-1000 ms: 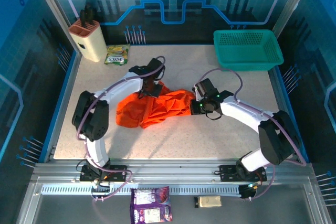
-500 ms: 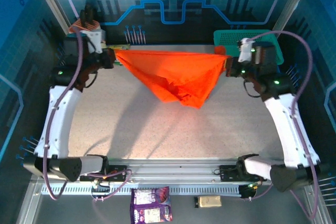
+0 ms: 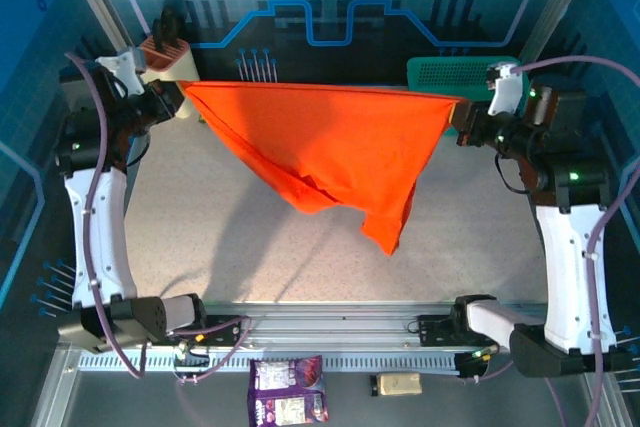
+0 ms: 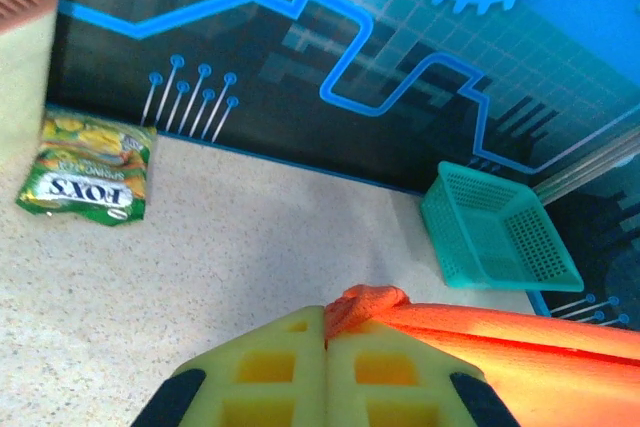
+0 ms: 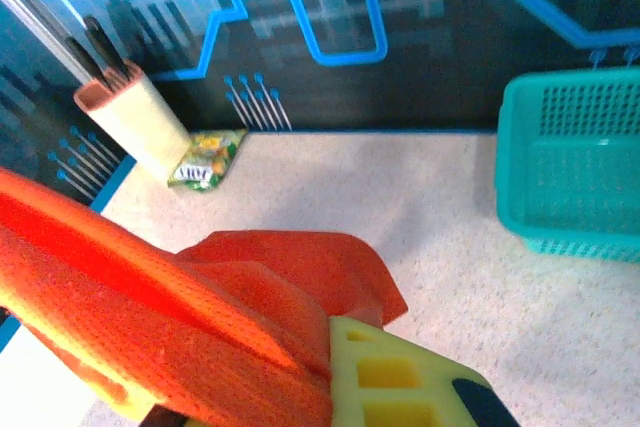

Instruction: Fold the inside-out t-shirt

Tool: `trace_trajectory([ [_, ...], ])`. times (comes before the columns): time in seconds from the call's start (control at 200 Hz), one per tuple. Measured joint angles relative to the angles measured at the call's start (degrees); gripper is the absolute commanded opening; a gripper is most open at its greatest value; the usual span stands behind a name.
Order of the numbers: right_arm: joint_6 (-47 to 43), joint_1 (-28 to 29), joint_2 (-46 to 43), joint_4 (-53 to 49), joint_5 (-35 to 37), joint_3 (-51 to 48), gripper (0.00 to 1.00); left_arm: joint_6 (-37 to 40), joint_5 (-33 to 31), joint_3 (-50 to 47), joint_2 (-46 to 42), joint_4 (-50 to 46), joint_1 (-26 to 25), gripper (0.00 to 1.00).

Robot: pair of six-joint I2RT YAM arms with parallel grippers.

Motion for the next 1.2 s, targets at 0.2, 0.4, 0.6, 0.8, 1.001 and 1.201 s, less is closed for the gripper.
trace_trajectory([
  [0.2,1.5,0.5,13.6,-1.5,3.7,-5.7,0.25,2.2,-0.6,-2.4,12.6,-1.1,-3.0,0.00],
  [0.4,3.5,6.9,18.2,-2.6,12.4,-13.5,0.31,5.2,-6.4,-3.5,21.3,-3.5,-10.5,0.09],
  [0.6,6.4,16.3,15.4,-0.5,14.0,-21.0,0.36,6.4,-10.7,-3.2,22.3,-3.7,-13.6,0.00],
  [0.8,11.0,23.0,17.0,4.4,11.4,-32.8,0.45,6.2,-12.1,1.9,23.9,-3.7,-16.1,0.00],
  [1.001,16.4,28.0,22.9,12.9,7.0,-37.4,0.49,6.2,-11.9,20.2,33.8,-6.7,-17.4,0.06],
  [1.201,19.9,29.8,25.6,17.7,8.5,-38.4,0.48,7.8,-14.3,33.2,41.5,-13.0,-20.7,0.39],
])
